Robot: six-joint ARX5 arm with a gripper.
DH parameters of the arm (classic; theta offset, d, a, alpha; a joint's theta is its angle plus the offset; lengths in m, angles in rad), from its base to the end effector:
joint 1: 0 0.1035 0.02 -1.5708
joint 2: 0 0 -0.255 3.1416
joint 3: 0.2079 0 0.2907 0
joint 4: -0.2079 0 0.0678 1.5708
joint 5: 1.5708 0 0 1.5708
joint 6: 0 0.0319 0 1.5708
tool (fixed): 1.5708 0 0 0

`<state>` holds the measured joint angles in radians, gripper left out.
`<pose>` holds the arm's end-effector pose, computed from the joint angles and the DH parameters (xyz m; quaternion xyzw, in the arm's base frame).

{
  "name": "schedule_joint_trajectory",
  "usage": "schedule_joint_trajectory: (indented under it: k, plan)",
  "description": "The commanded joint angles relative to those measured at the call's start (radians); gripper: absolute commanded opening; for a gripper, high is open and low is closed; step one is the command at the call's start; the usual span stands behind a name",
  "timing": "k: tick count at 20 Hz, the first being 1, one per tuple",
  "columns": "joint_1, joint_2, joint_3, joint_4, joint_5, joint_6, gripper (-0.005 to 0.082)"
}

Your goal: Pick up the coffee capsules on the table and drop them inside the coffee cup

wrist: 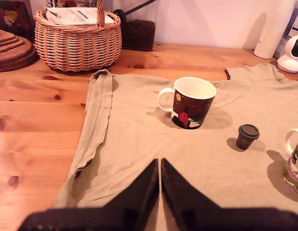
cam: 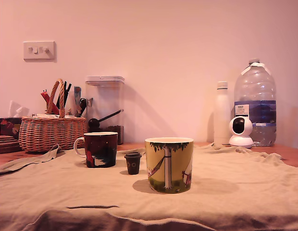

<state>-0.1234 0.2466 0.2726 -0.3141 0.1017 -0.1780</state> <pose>0.1494 -0.0218 0.2048 -0.0859 0.1529 -0.0980 0.9796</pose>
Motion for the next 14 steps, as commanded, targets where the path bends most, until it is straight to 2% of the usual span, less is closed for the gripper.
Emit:
schedule_joint_trajectory:
  k: [1,7,11,14]
  plan:
    - [0.001,-0.092,-0.023,-0.045,-0.001,-0.032,-0.0021]
    - [0.001,-0.092,-0.023,-0.042,0.000,-0.034,-0.0021]
    - [0.001,-0.091,-0.023,0.029,0.047,-0.052,-0.0021]
    - [0.000,-0.090,-0.023,0.089,0.059,-0.058,-0.0021]
